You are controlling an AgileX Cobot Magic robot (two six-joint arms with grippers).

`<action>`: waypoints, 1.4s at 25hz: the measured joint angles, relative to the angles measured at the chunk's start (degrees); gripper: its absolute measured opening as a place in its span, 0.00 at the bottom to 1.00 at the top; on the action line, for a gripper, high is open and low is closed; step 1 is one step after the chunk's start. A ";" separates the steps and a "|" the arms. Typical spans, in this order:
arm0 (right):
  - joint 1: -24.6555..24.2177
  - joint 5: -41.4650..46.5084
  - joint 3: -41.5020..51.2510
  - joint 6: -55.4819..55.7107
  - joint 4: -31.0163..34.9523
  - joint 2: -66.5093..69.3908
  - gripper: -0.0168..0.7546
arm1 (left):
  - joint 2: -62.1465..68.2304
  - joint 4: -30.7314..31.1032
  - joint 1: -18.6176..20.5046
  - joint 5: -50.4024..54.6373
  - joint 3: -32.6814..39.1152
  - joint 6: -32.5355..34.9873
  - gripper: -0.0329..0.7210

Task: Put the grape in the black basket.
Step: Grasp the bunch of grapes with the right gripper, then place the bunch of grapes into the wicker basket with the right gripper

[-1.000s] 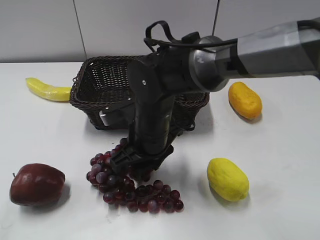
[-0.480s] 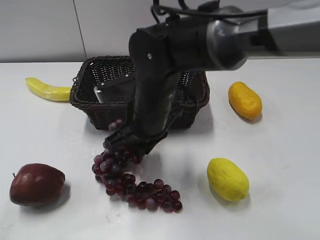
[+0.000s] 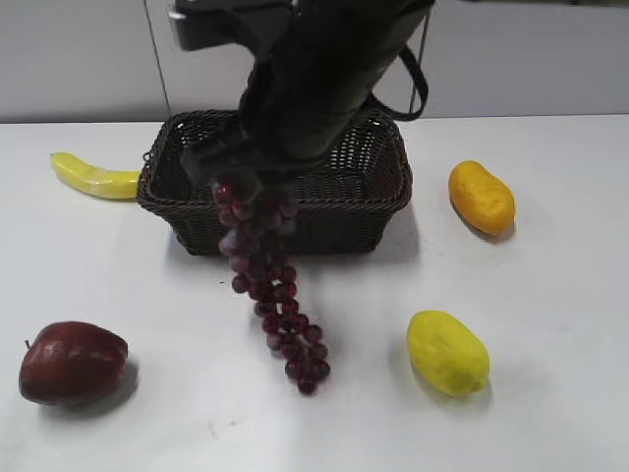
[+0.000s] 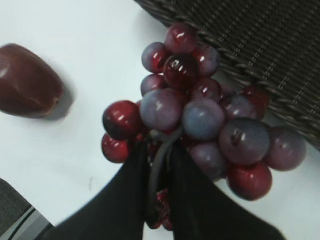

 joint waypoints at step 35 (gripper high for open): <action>-1.36 -13.46 -19.38 2.39 -21.61 -5.30 0.11 | 0.00 0.00 0.00 0.00 0.00 0.00 0.35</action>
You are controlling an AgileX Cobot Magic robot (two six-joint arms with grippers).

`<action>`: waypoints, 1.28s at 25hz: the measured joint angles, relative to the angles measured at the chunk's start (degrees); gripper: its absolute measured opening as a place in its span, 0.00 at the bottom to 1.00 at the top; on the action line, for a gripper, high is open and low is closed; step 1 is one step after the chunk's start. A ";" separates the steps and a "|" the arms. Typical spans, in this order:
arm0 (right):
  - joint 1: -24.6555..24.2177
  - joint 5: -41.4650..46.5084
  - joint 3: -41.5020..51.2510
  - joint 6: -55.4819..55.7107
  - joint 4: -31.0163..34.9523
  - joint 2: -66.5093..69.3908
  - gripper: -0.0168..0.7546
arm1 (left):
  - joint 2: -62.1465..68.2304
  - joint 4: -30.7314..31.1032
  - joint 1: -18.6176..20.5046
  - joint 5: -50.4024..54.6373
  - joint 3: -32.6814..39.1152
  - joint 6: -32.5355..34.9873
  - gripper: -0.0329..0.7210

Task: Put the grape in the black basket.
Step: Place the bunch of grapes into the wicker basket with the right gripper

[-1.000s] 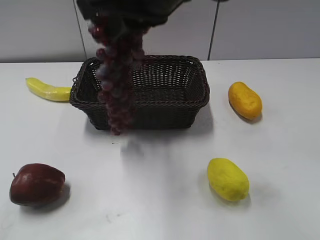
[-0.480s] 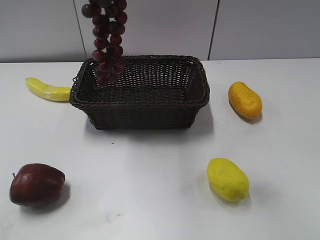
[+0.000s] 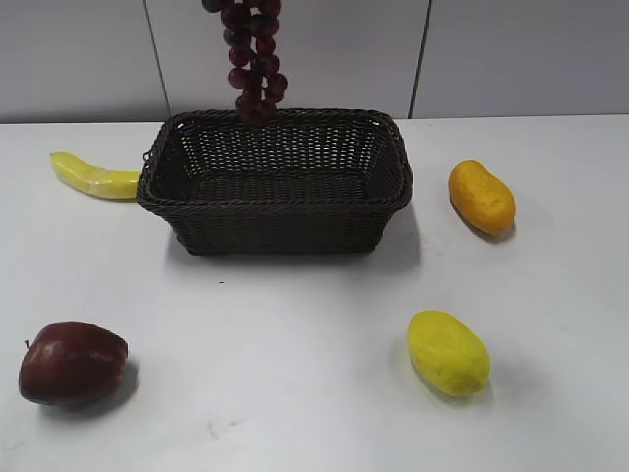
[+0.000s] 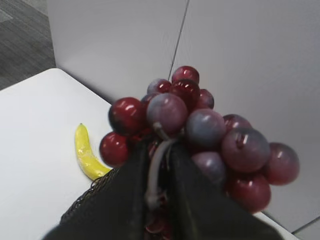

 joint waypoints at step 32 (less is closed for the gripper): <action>-9.27 8.36 -0.01 5.00 10.72 28.94 0.14 | 0.00 0.00 0.00 0.00 0.00 0.00 0.35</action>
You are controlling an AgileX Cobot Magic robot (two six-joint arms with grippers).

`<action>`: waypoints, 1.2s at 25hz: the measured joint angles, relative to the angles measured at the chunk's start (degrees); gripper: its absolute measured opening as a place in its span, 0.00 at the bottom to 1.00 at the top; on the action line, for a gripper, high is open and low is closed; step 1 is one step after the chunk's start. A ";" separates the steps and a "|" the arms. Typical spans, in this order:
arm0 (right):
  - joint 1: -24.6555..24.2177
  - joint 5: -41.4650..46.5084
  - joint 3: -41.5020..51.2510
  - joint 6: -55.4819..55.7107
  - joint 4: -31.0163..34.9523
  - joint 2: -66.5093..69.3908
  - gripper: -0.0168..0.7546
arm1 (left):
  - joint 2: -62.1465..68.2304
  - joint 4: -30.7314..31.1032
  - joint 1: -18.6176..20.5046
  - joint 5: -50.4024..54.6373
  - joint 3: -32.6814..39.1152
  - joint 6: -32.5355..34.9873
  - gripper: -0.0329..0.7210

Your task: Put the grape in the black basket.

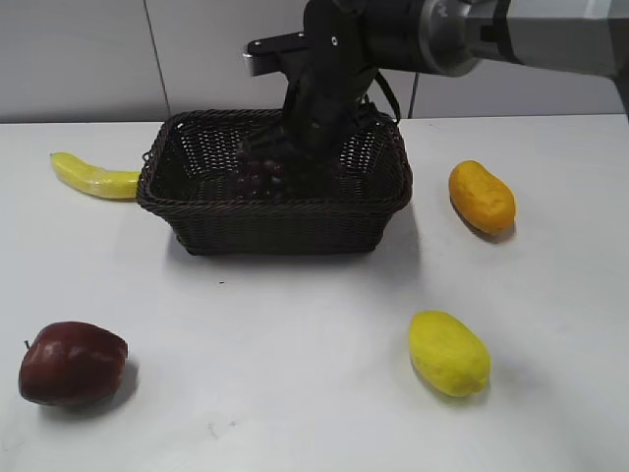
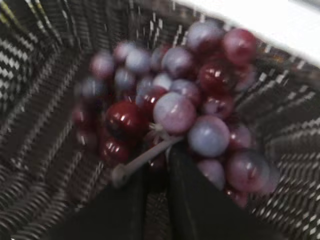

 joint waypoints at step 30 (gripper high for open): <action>0.08 28.77 -34.77 -7.60 14.95 -2.93 0.79 | 0.00 0.00 0.00 0.00 0.00 0.00 0.35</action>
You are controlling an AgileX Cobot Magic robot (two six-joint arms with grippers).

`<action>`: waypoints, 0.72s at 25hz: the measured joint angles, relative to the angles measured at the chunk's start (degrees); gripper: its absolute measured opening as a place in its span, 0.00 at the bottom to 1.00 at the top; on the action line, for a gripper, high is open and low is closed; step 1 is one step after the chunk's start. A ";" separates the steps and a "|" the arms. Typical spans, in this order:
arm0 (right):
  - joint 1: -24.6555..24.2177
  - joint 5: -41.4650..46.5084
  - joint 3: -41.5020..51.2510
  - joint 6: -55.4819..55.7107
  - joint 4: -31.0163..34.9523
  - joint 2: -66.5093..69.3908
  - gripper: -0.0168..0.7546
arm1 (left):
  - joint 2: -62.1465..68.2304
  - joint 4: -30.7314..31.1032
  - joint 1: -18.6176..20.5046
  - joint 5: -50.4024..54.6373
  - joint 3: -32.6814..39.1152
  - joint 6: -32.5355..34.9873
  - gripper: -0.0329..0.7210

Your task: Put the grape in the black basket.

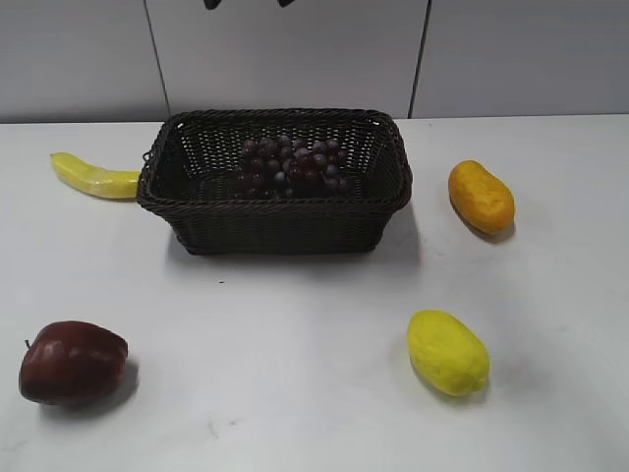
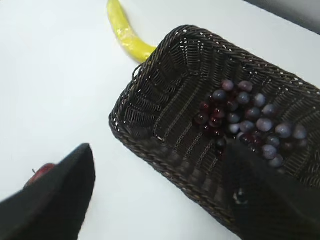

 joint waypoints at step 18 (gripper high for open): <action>0.65 0.07 40.53 -5.30 -4.28 -24.70 0.79 | 0.00 0.00 0.00 0.00 0.00 0.00 0.35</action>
